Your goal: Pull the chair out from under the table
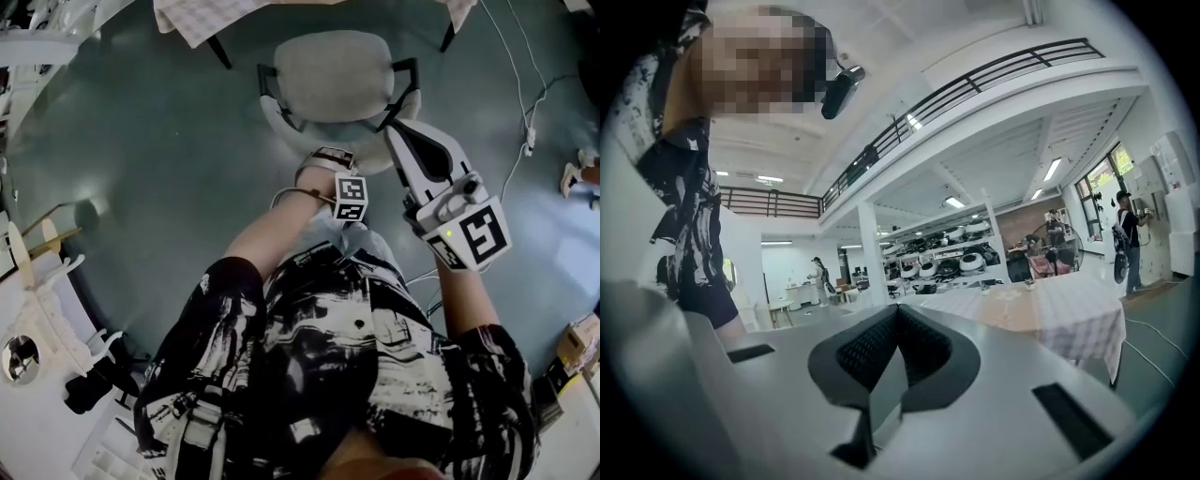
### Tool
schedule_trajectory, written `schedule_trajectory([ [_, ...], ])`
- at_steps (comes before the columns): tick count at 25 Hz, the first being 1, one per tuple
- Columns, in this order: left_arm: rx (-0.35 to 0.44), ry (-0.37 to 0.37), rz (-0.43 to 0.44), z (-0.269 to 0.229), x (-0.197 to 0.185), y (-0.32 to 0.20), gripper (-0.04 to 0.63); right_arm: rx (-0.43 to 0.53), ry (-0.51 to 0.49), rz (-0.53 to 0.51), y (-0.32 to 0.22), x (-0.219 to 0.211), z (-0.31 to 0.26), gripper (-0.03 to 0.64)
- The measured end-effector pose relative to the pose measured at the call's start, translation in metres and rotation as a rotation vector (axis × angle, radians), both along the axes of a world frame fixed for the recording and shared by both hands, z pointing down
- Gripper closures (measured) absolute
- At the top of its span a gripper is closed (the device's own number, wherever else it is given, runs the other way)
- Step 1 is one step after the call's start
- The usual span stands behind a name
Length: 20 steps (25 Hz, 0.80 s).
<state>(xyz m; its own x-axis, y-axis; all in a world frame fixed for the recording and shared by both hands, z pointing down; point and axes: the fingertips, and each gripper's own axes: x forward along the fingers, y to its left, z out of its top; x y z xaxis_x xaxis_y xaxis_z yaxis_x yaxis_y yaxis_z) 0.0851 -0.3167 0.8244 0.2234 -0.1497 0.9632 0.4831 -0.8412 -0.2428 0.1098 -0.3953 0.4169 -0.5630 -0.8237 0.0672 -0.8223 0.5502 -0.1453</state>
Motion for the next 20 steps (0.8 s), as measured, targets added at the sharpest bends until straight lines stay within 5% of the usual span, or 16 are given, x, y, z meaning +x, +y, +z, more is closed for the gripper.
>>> schedule_trajectory([
  [20,0.025,-0.014,-0.06,0.003,0.007,0.126,0.538,0.018,0.01,-0.182,0.14,-0.003,-0.009,0.618],
])
